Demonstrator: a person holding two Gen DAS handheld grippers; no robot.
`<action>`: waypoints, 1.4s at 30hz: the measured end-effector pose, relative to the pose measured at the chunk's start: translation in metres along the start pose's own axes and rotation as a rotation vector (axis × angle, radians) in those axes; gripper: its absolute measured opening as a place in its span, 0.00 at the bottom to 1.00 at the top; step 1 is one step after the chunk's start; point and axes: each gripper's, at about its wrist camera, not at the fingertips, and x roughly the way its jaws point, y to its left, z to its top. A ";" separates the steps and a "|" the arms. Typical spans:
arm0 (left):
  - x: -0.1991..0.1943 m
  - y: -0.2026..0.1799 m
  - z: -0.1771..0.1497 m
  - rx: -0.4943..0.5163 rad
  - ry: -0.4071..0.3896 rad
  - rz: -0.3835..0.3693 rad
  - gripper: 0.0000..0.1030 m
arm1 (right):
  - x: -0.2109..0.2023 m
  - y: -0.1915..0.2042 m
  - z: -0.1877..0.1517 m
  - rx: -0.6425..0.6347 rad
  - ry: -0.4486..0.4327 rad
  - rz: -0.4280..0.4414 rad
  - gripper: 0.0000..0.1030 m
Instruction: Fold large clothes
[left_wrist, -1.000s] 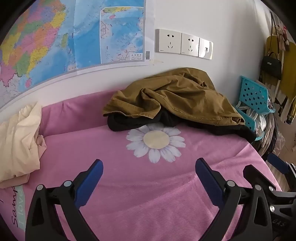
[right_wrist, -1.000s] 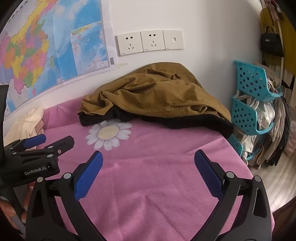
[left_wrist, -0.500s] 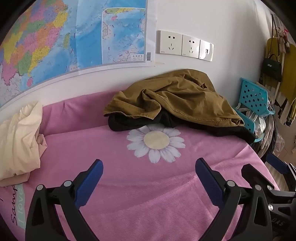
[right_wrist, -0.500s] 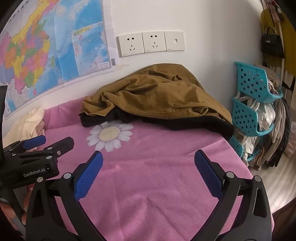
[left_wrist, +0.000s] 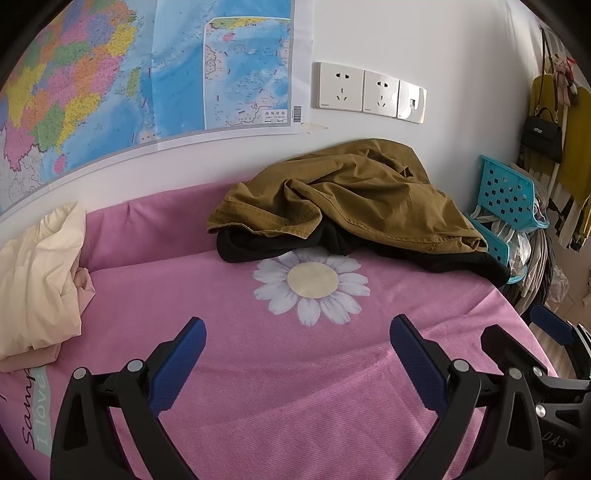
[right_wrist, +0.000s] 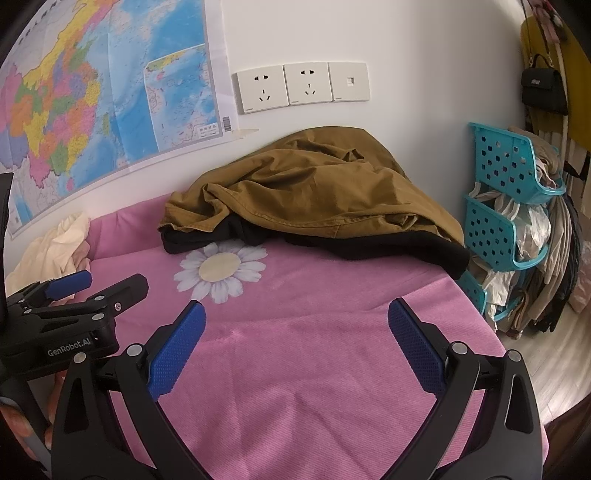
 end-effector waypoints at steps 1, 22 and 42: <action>0.000 0.000 0.000 0.000 -0.001 0.001 0.94 | 0.000 0.001 0.000 -0.002 0.000 -0.001 0.95; -0.001 0.001 0.000 0.001 -0.008 0.003 0.94 | 0.002 0.004 0.003 -0.007 -0.005 0.007 0.95; 0.009 0.004 0.001 -0.016 0.023 0.002 0.94 | 0.008 0.006 0.004 -0.017 0.005 0.006 0.95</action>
